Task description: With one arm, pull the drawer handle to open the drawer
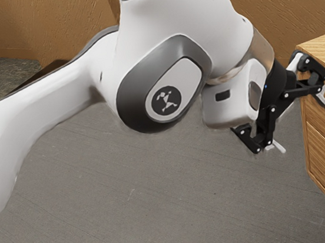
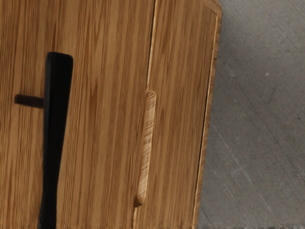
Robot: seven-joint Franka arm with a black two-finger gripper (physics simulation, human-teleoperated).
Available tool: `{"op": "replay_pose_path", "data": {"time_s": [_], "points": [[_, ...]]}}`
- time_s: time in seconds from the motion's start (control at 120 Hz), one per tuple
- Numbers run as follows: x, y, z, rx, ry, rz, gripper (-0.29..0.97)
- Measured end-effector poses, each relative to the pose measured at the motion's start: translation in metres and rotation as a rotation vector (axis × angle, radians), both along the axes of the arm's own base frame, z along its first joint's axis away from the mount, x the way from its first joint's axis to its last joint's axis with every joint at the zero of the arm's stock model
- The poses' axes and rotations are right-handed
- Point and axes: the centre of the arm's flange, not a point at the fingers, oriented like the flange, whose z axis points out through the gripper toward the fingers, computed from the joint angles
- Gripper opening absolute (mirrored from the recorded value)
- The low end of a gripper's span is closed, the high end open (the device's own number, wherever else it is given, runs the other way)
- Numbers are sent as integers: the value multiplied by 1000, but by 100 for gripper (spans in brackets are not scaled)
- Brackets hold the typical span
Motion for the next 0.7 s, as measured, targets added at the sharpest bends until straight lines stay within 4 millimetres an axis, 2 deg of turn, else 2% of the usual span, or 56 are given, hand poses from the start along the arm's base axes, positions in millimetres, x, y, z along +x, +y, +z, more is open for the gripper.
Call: {"op": "replay_pose_path", "data": {"time_s": [0.142, 0.7], "points": [[12, 4, -1, -4, -7, 11, 68], [26, -19, -24, 0, 12, -19, 68]]}}
